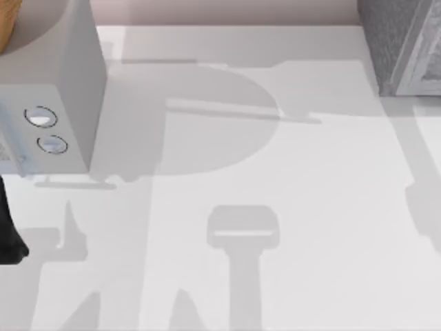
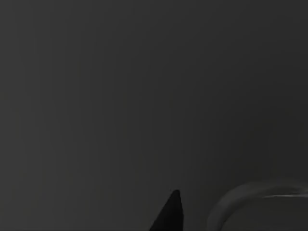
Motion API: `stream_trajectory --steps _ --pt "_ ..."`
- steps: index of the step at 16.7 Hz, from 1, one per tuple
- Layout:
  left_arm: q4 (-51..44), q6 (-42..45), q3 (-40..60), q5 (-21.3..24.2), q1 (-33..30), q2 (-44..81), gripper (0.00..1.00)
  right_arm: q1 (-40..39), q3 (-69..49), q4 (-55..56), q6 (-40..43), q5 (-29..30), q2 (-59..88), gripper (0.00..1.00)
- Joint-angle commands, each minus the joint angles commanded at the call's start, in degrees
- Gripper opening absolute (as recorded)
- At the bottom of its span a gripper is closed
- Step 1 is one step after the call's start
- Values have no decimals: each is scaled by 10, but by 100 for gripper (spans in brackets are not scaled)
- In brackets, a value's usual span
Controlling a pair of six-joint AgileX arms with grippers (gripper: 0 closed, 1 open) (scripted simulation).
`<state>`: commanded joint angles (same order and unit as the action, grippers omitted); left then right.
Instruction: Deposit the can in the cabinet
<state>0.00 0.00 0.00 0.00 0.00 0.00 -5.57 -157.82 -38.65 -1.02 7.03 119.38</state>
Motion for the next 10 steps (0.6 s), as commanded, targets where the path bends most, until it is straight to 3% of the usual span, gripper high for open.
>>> stream_trajectory --steps 4,10 --pt "0 0 0 0 0 0 100 0 0 0 0 0 0 98" --pt "0 0 0 0 0 0 100 0 0 0 0 0 0 100"
